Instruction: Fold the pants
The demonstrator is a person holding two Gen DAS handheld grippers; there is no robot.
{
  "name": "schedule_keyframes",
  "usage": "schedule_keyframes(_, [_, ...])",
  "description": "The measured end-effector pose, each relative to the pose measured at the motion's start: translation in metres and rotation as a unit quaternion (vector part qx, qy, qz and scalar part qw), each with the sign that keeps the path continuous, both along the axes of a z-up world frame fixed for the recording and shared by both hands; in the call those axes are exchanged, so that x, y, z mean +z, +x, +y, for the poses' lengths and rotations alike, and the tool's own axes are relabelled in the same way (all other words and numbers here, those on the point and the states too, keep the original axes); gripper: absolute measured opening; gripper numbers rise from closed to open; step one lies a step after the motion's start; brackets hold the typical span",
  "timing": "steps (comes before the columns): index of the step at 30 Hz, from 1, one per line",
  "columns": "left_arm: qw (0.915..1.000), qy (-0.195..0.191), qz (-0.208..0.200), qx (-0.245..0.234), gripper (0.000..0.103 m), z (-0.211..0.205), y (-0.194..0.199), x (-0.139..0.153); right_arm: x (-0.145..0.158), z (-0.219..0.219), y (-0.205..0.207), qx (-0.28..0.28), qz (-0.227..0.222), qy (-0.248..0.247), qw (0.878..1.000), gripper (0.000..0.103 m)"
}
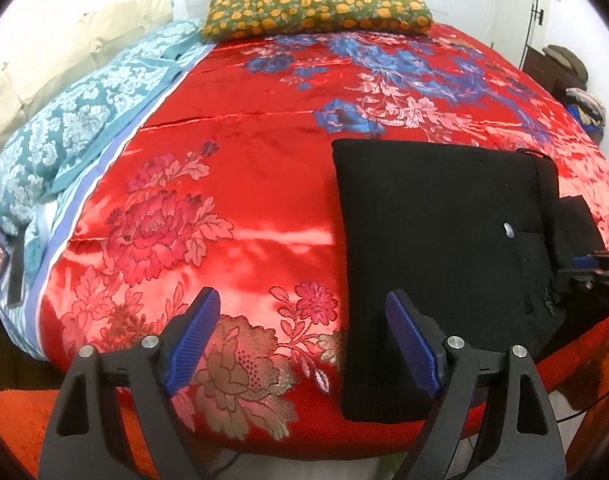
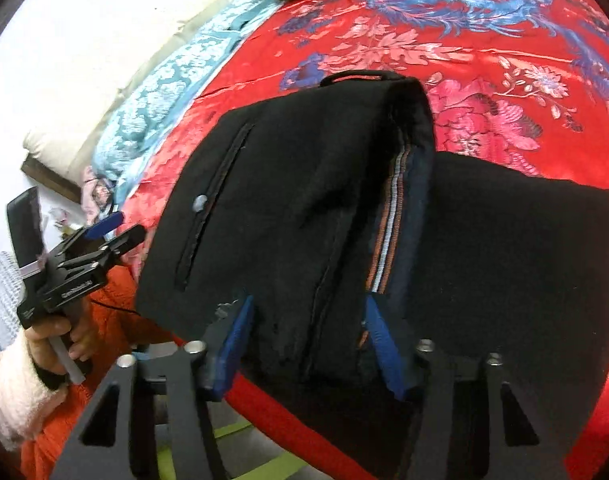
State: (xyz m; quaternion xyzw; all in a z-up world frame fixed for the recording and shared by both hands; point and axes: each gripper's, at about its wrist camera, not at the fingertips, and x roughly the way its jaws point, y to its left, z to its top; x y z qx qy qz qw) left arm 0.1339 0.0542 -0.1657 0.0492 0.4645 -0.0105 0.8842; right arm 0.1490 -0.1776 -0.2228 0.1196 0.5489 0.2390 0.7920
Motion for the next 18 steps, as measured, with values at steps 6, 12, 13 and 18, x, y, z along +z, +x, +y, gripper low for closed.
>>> schedule_keyframes(6, [0.9997, -0.007, 0.008, 0.022, 0.086, 0.011, 0.004, -0.003, 0.027, 0.018, -0.006, 0.017, -0.04, -0.046, 0.998, 0.014])
schedule_keyframes(12, [0.9971, -0.054, -0.009, 0.054, 0.086, 0.031, 0.002, 0.008, 0.098, 0.009, -0.026, 0.019, -0.12, -0.018, 0.992, 0.012])
schedule_keyframes(13, [0.9965, -0.061, -0.013, 0.055, 0.086, 0.033, 0.0, 0.01, 0.11, 0.008, -0.031, 0.023, -0.133, -0.019, 0.991, 0.012])
schedule_keyframes(18, [0.9962, -0.07, -0.031, 0.041, 0.086, 0.027, -0.008, 0.021, 0.143, -0.018, -0.059, 0.007, -0.174, -0.021, 0.985, 0.012])
